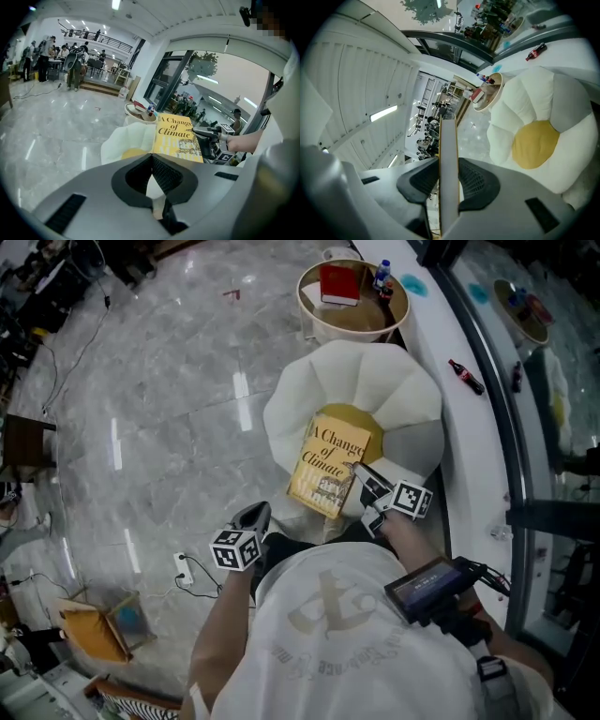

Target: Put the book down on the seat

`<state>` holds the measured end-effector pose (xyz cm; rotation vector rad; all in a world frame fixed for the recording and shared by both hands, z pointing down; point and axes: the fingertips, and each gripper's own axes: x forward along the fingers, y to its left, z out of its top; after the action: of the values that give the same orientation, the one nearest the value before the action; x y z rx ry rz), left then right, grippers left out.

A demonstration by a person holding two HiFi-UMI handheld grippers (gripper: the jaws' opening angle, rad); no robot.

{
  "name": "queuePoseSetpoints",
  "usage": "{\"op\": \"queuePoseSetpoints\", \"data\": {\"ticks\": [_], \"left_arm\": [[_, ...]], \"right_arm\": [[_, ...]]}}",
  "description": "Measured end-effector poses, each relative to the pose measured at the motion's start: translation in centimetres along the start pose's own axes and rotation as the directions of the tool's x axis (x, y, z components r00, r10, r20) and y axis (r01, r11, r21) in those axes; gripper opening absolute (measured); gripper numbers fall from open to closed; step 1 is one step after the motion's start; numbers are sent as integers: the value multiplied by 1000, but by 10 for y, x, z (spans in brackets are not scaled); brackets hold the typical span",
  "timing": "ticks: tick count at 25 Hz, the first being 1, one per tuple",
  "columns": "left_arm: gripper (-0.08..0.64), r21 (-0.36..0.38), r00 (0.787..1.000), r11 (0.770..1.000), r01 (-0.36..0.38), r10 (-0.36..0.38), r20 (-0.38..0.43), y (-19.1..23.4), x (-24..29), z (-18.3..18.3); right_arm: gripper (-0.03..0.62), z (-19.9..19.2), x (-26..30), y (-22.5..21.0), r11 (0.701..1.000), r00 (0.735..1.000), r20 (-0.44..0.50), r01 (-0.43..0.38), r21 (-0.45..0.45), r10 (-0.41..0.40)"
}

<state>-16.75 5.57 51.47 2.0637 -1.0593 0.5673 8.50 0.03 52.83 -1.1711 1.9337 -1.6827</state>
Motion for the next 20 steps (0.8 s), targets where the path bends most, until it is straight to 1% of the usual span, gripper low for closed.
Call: {"op": "queuePoseSetpoints", "data": {"ticks": [2, 5, 9, 12, 16, 17, 20], "left_arm": [[9, 0, 1000, 1000, 16, -16, -7, 9, 2, 4], [9, 21, 999, 999, 47, -46, -19, 22, 0, 14], [9, 47, 996, 996, 80, -78, -32, 53, -10, 33], [9, 64, 995, 993, 99, -97, -35, 91, -23, 39], [9, 86, 990, 986, 143, -141, -28, 154, -49, 46], [9, 89, 988, 985, 150, -148, -32, 161, -55, 48], [9, 100, 985, 981, 166, -161, -58, 163, -59, 51]], "right_arm": [[137, 0, 0, -1, 1000, 999, 20, 26, 11, -26], [137, 2, 2, 1, 998, 996, 68, 55, 22, -56], [137, 6, 15, 21, 997, 987, 146, 66, 34, -71], [137, -8, 34, 35, 996, 979, 187, 81, 30, -85], [137, -41, 71, 57, 992, 959, 252, 128, 22, -129], [137, -47, 76, 62, 990, 954, 265, 137, 30, -140], [137, -52, 81, 71, 992, 950, 287, 113, 47, -122]]}}
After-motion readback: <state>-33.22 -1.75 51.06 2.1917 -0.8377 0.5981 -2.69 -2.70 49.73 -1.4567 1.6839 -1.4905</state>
